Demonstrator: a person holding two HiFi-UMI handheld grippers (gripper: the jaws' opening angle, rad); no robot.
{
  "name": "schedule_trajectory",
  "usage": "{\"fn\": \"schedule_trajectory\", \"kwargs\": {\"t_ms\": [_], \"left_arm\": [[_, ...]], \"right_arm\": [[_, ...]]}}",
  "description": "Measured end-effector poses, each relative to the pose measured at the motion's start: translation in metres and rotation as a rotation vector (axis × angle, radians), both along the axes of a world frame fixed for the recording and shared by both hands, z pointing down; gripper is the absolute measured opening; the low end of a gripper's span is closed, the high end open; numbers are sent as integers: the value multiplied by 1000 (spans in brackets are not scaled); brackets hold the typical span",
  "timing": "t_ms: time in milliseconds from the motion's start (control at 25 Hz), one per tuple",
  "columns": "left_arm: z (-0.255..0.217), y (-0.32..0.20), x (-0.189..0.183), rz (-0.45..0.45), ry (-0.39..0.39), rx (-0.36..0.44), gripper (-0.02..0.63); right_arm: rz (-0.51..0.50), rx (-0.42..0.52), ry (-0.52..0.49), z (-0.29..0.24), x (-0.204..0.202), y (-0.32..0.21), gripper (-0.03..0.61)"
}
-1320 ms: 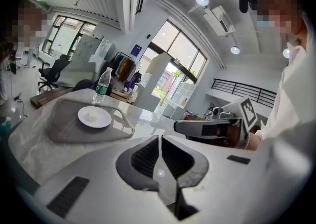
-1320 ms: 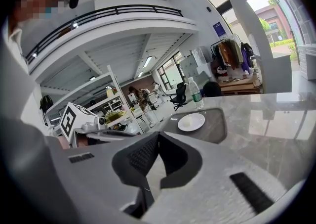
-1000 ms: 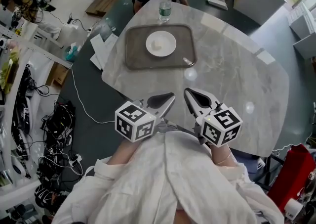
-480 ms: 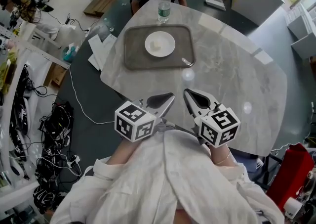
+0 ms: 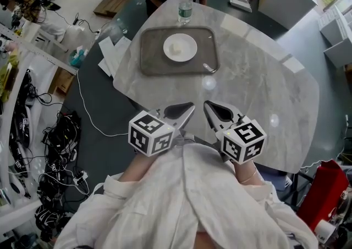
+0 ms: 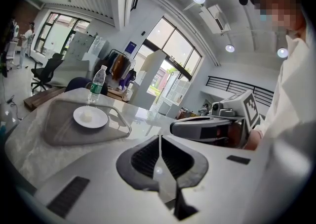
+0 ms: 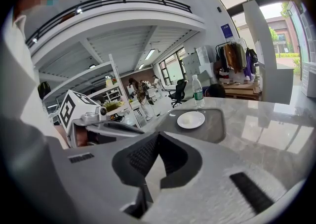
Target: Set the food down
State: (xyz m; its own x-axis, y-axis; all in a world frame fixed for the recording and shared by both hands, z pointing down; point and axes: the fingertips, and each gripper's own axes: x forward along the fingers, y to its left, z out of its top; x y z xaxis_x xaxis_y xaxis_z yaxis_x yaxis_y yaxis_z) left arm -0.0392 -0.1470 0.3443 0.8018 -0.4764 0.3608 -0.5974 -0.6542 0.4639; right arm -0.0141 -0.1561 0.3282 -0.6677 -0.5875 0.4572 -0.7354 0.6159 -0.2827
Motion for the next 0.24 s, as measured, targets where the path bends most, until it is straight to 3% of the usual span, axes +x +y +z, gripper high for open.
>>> {"fn": "schedule_trajectory", "kwargs": {"t_ms": [240], "left_arm": [[2,2,0,-5,6,-1,26]], "right_arm": [[-2,-2,3,3,1,4,2]]}}
